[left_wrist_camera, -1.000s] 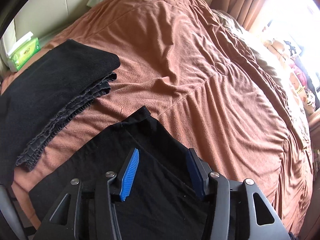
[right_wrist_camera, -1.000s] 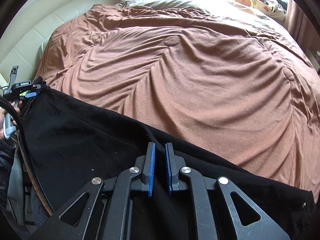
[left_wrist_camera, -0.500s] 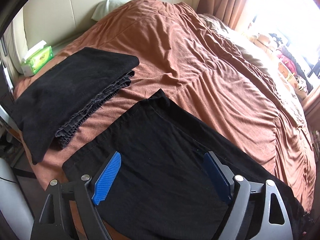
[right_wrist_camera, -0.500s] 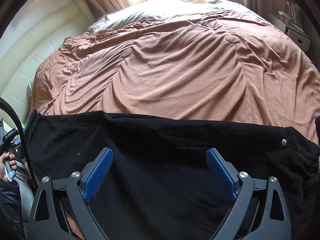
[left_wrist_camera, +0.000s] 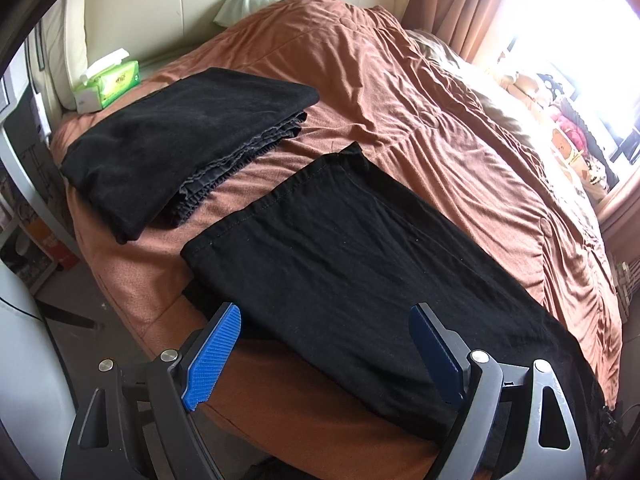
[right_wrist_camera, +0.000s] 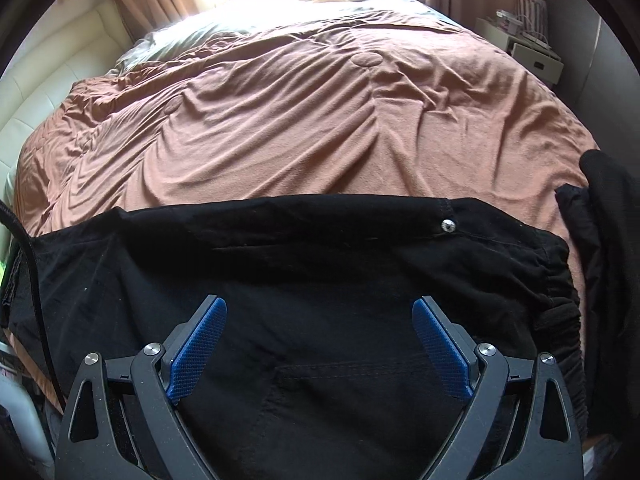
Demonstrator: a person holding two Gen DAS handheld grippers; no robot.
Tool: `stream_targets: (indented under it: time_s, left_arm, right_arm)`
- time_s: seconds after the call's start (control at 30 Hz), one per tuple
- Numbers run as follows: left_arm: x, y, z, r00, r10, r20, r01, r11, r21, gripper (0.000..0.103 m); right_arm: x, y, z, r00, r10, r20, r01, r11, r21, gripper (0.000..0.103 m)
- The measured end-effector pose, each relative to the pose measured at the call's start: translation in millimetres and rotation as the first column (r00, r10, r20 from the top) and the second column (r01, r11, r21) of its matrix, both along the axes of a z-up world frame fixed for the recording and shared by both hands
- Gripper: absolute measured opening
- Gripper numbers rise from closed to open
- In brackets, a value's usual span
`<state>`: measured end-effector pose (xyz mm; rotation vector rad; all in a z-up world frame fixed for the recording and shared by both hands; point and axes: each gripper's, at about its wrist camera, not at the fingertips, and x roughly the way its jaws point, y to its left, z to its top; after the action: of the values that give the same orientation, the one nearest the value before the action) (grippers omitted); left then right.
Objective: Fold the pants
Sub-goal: 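Move the left gripper to a pants corner and close on it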
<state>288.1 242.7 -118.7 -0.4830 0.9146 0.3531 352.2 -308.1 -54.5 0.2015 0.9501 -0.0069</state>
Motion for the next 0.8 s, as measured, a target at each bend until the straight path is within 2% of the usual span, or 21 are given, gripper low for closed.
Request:
stream_targets:
  time_s: [0.07, 0.2, 0.27, 0.33, 0.5, 0.6, 0.67, 0.73, 0.8]
  left_arm:
    - [-9.3, 5.9, -5.9, 1.000, 0.014, 0.004, -0.014, 1.000, -0.025, 0.086]
    - [-23.2, 14.8, -22.3, 0.999, 0.048, -0.014, -0.049, 0.996, -0.081, 0.073]
    - [-27.0, 16.8, -31.8, 0.998, 0.058, -0.024, -0.061, 0.991, -0.118, 0.069]
    - [-28.8, 18.2, -41.2, 0.997, 0.069, -0.025, -0.072, 0.984, -0.162, 0.067]
    - [-22.2, 19.3, -61.1, 0.995, 0.102, 0.003, -0.097, 0.956, -0.279, 0.067]
    - [-14.8, 20.2, -70.5, 0.990, 0.138, 0.015, -0.126, 0.941, -0.315, 0.067]
    - [-11.1, 21.8, -75.3, 0.986, 0.164, 0.035, -0.144, 0.933, -0.330, 0.066]
    - [-7.9, 24.4, -77.3, 0.980, 0.193, 0.048, -0.168, 0.931, -0.325, 0.060]
    - [-4.9, 28.2, -77.9, 0.974, 0.217, 0.055, -0.193, 0.938, -0.288, 0.058]
  right_arm:
    - [-5.6, -7.9, -2.7, 0.999, -0.036, -0.014, 0.035, 0.999, -0.011, 0.094]
    - [-14.1, -22.0, -10.1, 0.995, -0.087, -0.048, 0.085, 0.996, -0.036, 0.075]
    - [-17.3, -26.0, -12.9, 0.994, -0.093, -0.054, 0.091, 0.995, -0.043, 0.073]
    - [-20.1, -25.4, -14.6, 0.995, -0.088, -0.054, 0.084, 0.995, -0.058, 0.067]
    - [-18.5, -27.2, -19.8, 0.995, -0.084, -0.055, 0.080, 0.994, -0.076, 0.064]
    - [-10.4, -32.1, -21.8, 0.993, -0.100, -0.061, 0.095, 0.992, -0.079, 0.064]
    - [-4.2, -36.2, -23.1, 0.992, -0.107, -0.064, 0.101, 0.991, -0.083, 0.061]
    - [2.5, -40.2, -24.9, 0.990, -0.122, -0.066, 0.114, 0.988, -0.103, 0.054]
    - [9.7, -44.9, -28.3, 0.988, -0.137, -0.074, 0.129, 0.987, -0.098, 0.050]
